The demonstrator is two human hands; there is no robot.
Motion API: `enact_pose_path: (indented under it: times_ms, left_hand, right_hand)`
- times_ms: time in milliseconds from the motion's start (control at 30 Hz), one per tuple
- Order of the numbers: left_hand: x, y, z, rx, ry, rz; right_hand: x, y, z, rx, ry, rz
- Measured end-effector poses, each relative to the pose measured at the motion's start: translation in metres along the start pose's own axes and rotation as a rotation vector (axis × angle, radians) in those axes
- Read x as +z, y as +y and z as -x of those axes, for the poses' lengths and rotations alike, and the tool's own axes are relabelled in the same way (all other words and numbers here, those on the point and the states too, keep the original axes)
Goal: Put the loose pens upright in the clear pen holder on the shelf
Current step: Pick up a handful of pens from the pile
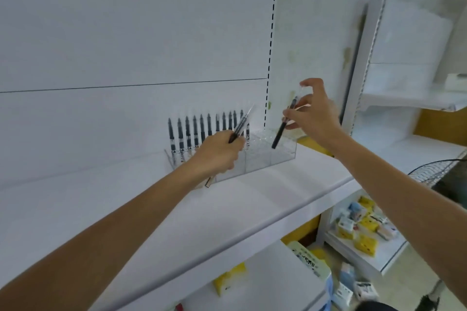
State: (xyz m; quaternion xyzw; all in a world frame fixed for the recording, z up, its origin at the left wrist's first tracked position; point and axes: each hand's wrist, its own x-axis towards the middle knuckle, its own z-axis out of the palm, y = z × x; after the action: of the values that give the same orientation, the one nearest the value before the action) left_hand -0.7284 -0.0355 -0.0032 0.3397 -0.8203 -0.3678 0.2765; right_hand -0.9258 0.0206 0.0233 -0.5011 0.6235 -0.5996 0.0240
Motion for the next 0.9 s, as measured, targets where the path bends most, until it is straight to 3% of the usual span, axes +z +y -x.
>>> enact_pose_path:
  times_ms: [233,400,600,767,900]
  left_hand:
    - [0.014,0.000,-0.027,-0.019,0.165,-0.226]
    - [0.039,0.009,-0.043,-0.150,0.332,0.026]
    - [0.064,0.007,-0.043,-0.186,0.407,-0.002]
    - [0.075,0.007,-0.041,-0.239,0.497,0.065]
    - [0.081,0.007,-0.040,-0.258,0.525,0.109]
  right_hand:
    - [0.017,0.047,-0.069,-0.130,-0.051,-0.087]
    - [0.026,0.071,-0.102,-0.310,-0.127,-0.083]
    - [0.045,0.081,-0.113,-0.495,-0.305,-0.067]
    - [0.054,0.086,-0.116,-0.548,-0.404,-0.038]
    - [0.060,0.096,-0.116,-0.495,-0.578,0.079]
